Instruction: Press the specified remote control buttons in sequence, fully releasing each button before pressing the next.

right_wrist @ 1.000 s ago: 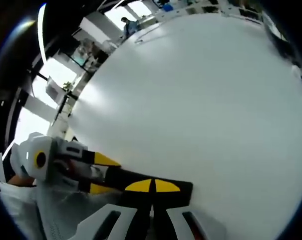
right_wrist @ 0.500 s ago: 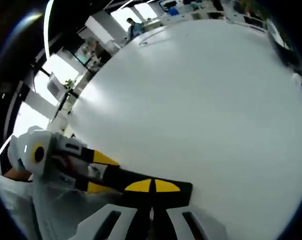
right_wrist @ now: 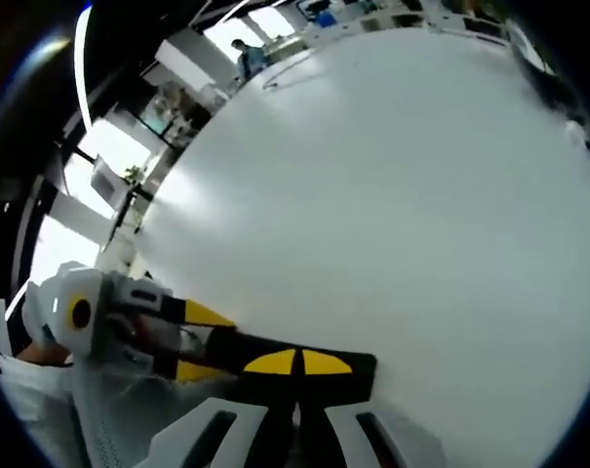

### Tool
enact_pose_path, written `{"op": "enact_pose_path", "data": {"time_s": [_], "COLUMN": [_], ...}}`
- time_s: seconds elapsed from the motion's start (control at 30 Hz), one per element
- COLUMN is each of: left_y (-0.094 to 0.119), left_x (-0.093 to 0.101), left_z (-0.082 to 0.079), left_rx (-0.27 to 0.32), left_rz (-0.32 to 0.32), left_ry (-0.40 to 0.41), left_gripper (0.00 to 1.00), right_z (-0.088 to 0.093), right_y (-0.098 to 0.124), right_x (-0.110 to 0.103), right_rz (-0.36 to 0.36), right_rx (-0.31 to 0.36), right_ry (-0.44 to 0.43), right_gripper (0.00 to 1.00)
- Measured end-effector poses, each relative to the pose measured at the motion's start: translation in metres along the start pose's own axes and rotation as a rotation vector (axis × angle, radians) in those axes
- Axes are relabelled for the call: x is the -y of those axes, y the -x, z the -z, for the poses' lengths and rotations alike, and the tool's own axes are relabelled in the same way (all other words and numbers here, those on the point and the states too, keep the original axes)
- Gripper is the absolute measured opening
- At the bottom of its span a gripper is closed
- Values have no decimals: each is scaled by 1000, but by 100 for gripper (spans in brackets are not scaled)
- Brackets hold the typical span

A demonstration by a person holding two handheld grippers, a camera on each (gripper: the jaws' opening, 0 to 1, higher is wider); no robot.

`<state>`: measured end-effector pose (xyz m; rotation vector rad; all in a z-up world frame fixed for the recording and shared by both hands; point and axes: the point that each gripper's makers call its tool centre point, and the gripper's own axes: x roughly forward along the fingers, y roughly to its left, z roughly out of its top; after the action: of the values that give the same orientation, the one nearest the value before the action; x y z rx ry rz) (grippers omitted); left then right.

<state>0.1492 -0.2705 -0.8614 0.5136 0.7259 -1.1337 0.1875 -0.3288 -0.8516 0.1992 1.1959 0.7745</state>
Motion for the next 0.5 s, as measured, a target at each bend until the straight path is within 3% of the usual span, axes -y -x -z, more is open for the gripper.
{"op": "enact_pose_path", "data": {"time_s": [0.37, 0.5], "left_y": [0, 0], "left_x": [0, 0], "left_z": [0, 0], "left_rx": [0, 0], "left_rz": [0, 0], "left_ry": [0, -1], "left_gripper": [24, 24], "right_z": [0, 3], "right_y": [0, 1], "right_x": [0, -2], "right_rz": [-2, -3], "right_rx": [-6, -37], "right_ry": [-14, -17], "right_gripper": [0, 0]}}
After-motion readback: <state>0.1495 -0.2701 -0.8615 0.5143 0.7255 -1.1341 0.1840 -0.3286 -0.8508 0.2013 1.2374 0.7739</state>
